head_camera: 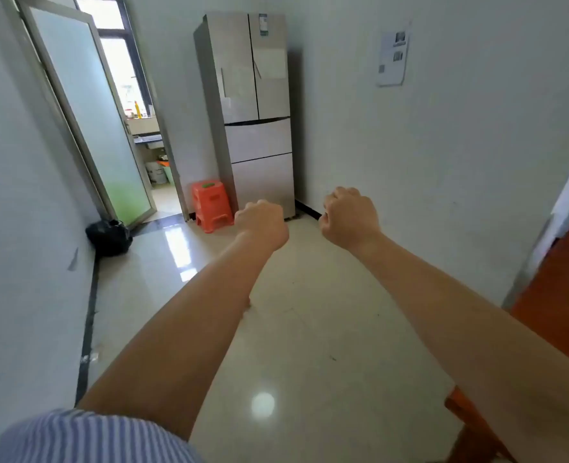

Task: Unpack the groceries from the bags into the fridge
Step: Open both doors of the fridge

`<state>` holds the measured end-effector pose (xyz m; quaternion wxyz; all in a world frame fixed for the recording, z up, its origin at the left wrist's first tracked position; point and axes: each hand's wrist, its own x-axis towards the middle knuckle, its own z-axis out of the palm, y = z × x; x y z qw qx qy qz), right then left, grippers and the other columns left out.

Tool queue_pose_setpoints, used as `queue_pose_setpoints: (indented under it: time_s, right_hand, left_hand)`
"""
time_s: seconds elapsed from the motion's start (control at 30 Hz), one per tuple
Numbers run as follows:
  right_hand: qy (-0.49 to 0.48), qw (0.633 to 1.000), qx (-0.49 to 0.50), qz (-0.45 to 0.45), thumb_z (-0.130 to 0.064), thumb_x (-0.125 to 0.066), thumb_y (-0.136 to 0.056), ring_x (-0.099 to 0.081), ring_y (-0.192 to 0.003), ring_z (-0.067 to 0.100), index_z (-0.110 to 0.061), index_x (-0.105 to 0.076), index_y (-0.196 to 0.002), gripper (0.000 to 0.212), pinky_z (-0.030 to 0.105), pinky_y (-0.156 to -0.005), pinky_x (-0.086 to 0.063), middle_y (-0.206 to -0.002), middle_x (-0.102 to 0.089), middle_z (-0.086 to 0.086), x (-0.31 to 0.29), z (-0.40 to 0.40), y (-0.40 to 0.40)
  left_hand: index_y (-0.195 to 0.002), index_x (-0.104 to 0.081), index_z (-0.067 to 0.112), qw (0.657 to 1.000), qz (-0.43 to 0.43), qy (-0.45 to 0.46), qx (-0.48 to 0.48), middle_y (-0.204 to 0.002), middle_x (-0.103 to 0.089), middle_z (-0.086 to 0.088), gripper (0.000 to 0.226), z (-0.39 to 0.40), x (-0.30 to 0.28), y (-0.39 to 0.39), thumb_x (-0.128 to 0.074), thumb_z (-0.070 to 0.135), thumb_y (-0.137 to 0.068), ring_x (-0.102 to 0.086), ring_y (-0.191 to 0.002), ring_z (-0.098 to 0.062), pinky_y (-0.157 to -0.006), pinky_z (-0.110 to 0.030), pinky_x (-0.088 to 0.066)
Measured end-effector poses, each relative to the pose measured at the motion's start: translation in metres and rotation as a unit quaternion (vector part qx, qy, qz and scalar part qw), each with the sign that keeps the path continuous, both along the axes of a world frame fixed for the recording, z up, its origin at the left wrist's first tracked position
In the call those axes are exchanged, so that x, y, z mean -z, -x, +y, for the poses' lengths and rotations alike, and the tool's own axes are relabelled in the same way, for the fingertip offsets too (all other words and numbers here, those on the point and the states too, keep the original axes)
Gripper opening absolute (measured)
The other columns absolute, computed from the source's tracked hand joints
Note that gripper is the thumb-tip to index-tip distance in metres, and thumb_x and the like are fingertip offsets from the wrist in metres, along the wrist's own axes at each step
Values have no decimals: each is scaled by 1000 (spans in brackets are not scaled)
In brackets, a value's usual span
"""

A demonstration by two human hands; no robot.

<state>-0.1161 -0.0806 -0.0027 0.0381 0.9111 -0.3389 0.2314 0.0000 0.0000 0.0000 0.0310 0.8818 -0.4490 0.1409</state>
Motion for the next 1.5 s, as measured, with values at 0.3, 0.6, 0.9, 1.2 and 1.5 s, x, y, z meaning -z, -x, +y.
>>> queue_pose_setpoints:
  time_s: [0.3,0.6,0.9,1.2,1.5]
  right_hand:
    - [-21,999,-24,27,-12,-42,-89,-52,-103,35,4,-58,-102,26,38,-80,-44,-109,-59,20,37,-165,-153]
    - [-52,998,-34,14,-11,-44,-87,-53,-104,33,3,-60,-102,26,34,-81,-45,-110,-59,18,55,-355,-350]
    - [-51,998,-18,28,-8,-42,-86,-55,-102,32,3,-61,-107,30,37,-81,-47,-110,-61,17,61,-579,-502]
    - [-74,996,-39,27,-9,-43,-88,-52,-111,34,1,-60,-113,33,41,-90,-48,-118,-57,18,43,-806,-677]
    - [-95,993,-64,27,-11,-43,-89,-53,-111,31,-2,-60,-115,32,37,-87,-46,-120,-58,15,43,-984,-870]
  left_hand:
    - [-115,-61,6,998,24,-46,-30,-117,-58,-13,31,-146,38,-155,-42,15,-91,-55,-109,-29,-83,-34,-46]
    - [-121,-58,5,998,22,-60,-5,-124,-52,-13,34,-336,43,-356,-42,16,-94,-47,-118,-30,-90,-38,-44]
    - [-119,-59,4,995,32,-92,-14,-124,-55,-15,33,-547,48,-521,-47,15,-91,-49,-117,-31,-91,-38,-45]
    - [-117,-61,5,994,48,-66,-71,-121,-60,-13,31,-755,37,-695,-45,19,-93,-55,-114,-30,-88,-36,-47]
    - [-124,-56,4,990,43,-58,-118,-130,-54,-15,37,-913,26,-882,-42,15,-92,-49,-123,-32,-96,-38,-44]
